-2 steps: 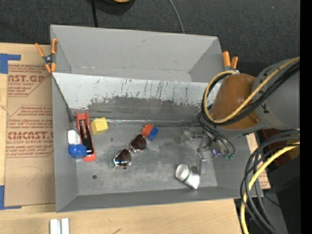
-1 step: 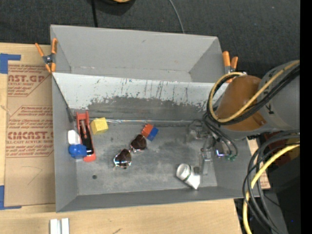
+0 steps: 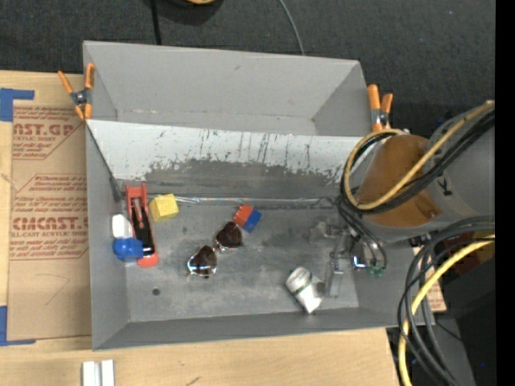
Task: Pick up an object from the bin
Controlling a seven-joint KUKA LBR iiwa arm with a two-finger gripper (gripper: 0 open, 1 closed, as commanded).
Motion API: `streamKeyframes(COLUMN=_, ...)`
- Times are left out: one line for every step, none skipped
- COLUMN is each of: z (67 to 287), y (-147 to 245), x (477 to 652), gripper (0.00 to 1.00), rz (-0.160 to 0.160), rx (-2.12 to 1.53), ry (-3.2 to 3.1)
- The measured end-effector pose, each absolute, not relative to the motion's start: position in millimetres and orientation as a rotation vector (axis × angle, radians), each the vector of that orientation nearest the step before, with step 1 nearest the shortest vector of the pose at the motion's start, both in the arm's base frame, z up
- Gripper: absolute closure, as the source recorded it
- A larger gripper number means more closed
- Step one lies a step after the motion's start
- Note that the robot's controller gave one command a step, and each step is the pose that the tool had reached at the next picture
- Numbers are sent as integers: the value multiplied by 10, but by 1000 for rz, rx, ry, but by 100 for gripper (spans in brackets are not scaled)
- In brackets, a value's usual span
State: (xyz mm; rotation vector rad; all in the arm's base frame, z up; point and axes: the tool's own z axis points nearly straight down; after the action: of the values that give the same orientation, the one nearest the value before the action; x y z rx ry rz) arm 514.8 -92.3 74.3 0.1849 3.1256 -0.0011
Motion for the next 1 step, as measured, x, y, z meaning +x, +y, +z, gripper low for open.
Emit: streamKeyframes(z=708, y=-816, x=4968, gripper=0, rz=0, rx=-72, ry=3133)
